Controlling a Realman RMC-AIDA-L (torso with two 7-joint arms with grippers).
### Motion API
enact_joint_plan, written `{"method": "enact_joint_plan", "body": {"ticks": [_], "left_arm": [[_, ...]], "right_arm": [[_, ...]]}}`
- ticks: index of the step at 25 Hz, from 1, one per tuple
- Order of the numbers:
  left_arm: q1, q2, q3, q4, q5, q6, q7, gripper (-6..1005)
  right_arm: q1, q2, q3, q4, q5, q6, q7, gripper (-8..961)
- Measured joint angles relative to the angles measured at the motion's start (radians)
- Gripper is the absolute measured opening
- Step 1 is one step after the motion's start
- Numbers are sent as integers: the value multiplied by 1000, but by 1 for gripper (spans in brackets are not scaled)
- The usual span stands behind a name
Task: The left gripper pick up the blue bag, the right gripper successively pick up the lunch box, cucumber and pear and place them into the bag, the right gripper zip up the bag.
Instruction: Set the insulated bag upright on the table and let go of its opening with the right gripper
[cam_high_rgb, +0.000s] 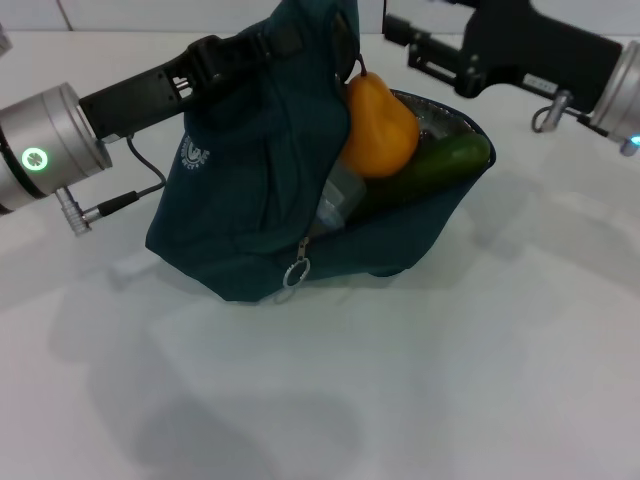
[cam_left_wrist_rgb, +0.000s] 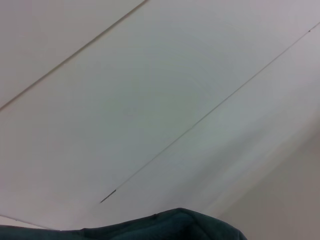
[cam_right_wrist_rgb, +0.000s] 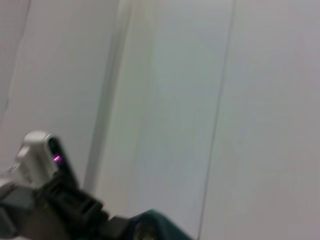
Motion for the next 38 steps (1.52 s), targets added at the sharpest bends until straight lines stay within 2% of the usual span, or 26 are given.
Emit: {"method": "enact_joint_plan", "body": {"ticks": [2, 6, 10, 11, 15, 25, 30, 33, 36, 38], "left_arm": [[0, 0, 0, 0, 0, 0, 0, 48], [2, 0, -1, 0, 0, 2, 0, 48], [2, 0, 0, 0, 0, 4, -1, 48], [3, 0, -1, 0, 0, 4, -1, 48], [3, 1, -4, 0, 0, 4, -1, 48], [3, 3, -5, 4, 0, 4, 0, 48], [3, 3, -7, 6, 0, 3, -2, 48], [3, 3, -7, 6, 0, 3, -2, 48], [1, 3, -7, 7, 1, 4, -2, 48], [0, 3, -7, 7, 0, 4, -2, 48]], "right_arm": [[-10, -7, 9, -2, 36, -6, 0, 512], [-30, -18, 81, -3, 52, 0, 14, 514], [-52, -57, 114, 1, 38, 38, 43, 514], [-61, -73, 113, 5, 36, 55, 59, 514], [-94, -100, 115, 10, -22, 72, 106, 513], [-138, -109, 116, -57, -363, 67, 273, 512], [-201, -109, 119, -159, -419, 69, 328, 512], [-211, -108, 123, -173, -424, 75, 334, 512], [-201, -99, 123, -153, -442, 76, 335, 511], [-192, -84, 123, -144, -474, 77, 334, 511]]}}
